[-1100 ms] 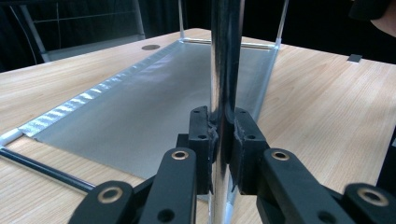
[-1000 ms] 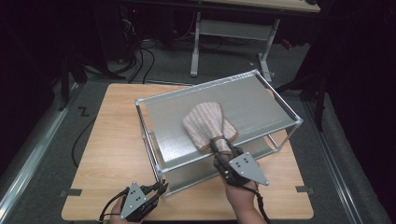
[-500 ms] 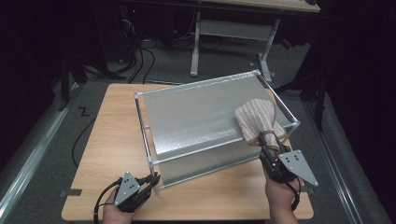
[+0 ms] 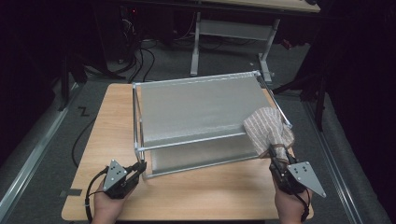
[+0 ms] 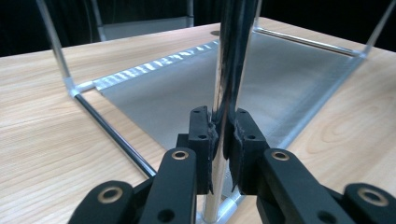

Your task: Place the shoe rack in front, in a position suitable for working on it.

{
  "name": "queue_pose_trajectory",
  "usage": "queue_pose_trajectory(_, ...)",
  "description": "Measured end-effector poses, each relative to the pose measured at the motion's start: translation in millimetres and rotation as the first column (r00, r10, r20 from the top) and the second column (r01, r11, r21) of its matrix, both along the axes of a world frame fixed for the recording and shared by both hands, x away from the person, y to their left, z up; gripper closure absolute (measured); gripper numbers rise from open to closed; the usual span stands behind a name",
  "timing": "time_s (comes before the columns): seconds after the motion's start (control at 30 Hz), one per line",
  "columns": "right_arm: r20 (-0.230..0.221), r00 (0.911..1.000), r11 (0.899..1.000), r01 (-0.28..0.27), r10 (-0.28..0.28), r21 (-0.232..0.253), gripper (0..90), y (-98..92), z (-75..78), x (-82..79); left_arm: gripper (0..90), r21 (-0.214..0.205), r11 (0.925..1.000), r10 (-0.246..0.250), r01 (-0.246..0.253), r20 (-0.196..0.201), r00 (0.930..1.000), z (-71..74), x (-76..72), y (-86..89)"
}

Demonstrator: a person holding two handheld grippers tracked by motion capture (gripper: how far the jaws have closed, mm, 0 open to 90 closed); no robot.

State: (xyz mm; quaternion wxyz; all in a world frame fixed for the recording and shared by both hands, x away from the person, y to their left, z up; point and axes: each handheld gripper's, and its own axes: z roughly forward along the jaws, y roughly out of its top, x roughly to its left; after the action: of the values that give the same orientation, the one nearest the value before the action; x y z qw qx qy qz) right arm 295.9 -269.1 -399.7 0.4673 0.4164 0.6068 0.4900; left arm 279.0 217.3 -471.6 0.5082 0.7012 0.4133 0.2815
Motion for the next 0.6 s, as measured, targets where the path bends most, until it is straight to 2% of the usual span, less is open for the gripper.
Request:
queue_pose_trajectory(0.13,-0.008,0.9999,1.000,-0.010,0.010,-0.015,66.0,4.5,-2.7,1.5,79.5,-0.017,0.9995,0.025,-0.025,-0.005,0.9997,-1.1,6.0,11.6)
queue_pose_trajectory(0.37,-0.017,0.9998,0.999,-0.014,0.013,-0.036,66.2,7.0,-5.7,-1.0,79.5,-0.012,0.9985,0.054,-0.054,-0.005,0.9985,-1.5,16.7,23.7)
queue_pose_trajectory(0.5,-0.032,0.9994,0.999,-0.013,0.012,-0.030,66.3,5.9,-8.8,-4.0,79.4,-0.002,0.9974,0.071,-0.071,-0.010,0.9974,-0.5,25.4,30.4)
queue_pose_trajectory(0.6,-0.044,0.9990,0.999,-0.010,0.009,-0.032,66.3,5.7,-12.5,-5.9,79.4,-0.010,0.9942,0.107,-0.107,-0.015,0.9942,-0.9,32.1,37.8)
